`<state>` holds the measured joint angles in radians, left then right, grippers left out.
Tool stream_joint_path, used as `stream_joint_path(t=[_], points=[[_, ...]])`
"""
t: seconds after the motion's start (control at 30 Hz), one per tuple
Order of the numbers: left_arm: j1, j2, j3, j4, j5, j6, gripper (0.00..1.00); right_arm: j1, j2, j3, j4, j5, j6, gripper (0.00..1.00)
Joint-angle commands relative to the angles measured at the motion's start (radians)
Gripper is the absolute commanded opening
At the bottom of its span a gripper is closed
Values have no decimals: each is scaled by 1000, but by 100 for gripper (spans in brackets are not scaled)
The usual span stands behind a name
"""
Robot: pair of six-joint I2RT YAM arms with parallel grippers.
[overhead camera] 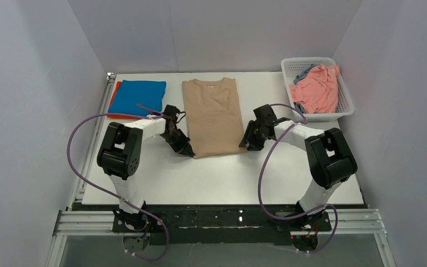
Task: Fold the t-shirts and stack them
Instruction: Grab one side of the 2/3 rectangular tshirt with both arms
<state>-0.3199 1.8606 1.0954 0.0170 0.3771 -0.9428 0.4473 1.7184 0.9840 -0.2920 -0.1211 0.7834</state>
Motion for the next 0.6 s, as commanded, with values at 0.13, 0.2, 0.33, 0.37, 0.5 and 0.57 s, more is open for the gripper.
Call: stream_joint_path(t=[0.13, 0.2, 0.33, 0.37, 0.5, 0.57], points=[[-18, 20, -64, -157, -141, 27, 0, 4, -14, -83, -35, 10, -19, 47], [-20, 15, -75, -157, -147, 17, 0, 21, -30, -104, -32, 14, -18, 46], [-31, 13, -87, -152, -150, 2, 0, 33, -53, -119, -27, 39, -10, 39], [-36, 9, -91, -152, -151, 1, 0, 34, -55, -120, -24, 34, -11, 35], [-59, -45, -126, -153, -186, 7, 0, 51, -83, -123, -34, 12, -15, 1], [-74, -95, -151, -167, -219, 13, 0, 73, -118, -123, -75, 17, -24, 1]])
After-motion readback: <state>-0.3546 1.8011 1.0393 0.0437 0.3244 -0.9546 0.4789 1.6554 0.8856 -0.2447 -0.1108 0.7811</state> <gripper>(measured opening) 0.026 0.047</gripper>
